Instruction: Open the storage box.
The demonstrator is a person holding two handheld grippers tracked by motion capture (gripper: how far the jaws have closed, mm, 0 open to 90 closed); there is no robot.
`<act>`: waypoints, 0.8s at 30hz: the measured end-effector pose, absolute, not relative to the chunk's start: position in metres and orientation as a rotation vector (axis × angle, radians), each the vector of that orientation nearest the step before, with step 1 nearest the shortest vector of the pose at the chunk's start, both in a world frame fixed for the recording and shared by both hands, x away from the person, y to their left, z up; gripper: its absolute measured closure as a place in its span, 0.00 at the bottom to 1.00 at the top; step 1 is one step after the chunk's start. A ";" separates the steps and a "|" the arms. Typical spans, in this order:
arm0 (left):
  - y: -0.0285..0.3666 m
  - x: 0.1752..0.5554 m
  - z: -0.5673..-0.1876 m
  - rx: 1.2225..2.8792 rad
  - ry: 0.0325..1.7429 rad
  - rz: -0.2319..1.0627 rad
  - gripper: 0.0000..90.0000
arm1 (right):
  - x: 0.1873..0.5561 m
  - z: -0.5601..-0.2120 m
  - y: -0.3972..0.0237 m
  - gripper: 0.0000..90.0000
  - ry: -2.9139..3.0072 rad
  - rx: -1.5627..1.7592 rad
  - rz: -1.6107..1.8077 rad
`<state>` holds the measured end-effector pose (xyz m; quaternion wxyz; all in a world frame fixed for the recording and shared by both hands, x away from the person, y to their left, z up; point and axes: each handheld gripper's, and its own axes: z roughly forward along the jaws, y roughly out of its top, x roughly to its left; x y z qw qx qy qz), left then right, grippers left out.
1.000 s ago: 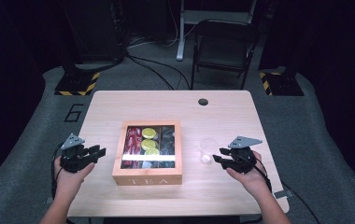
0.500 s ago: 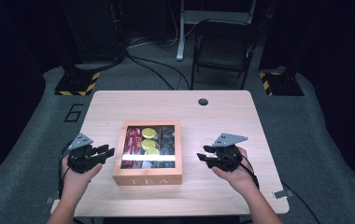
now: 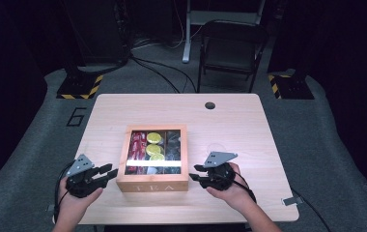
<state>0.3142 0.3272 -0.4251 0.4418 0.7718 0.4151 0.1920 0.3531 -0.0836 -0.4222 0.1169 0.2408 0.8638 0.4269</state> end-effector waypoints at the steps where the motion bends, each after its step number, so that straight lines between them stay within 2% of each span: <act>1: 0.329 0.313 -0.428 1.908 1.030 0.477 0.70 | 0.352 -0.426 -0.082 0.71 2.543 0.699 1.243; 11: 0.333 0.308 -0.448 1.905 1.036 0.449 0.64 | 0.351 -0.447 -0.083 0.82 2.569 0.698 1.263; 13: 0.337 0.309 -0.450 1.874 1.055 0.453 0.63 | 0.349 -0.452 -0.081 0.90 2.578 0.677 1.242; 16: 0.341 0.309 -0.451 1.856 1.070 0.450 0.63 | 0.348 -0.454 -0.080 0.95 2.581 0.665 1.235; 24: 0.342 0.312 -0.455 1.867 1.075 0.456 0.62 | 0.350 -0.460 -0.080 0.99 2.606 0.693 1.235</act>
